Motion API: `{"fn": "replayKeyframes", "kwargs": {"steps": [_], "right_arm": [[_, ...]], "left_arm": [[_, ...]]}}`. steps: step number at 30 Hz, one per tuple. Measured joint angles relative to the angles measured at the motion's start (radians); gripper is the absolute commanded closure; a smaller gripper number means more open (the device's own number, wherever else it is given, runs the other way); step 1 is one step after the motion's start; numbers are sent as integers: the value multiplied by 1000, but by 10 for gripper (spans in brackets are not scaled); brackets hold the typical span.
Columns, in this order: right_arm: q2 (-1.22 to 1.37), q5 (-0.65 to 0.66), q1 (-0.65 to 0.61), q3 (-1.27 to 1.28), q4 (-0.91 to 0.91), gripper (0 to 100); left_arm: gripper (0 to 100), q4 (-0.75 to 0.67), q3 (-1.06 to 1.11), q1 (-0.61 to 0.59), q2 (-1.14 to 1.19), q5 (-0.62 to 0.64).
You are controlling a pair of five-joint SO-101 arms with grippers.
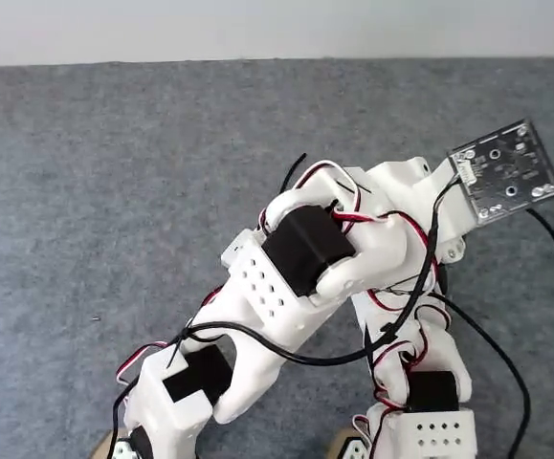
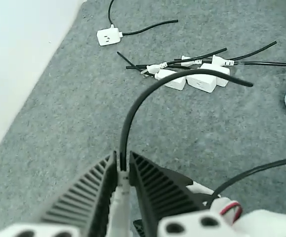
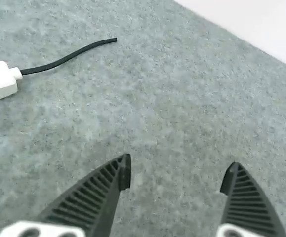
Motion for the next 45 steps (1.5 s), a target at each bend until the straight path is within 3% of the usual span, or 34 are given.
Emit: {"fn": "replayKeyframes", "kwargs": {"steps": [25, 45], "right_arm": [[0, 89, 176, 109, -78, 685], [0, 89, 261, 109, -81, 685]], "left_arm": [[987, 0, 3, 58, -21, 0], [987, 0, 336, 64, -287, 0]]}}
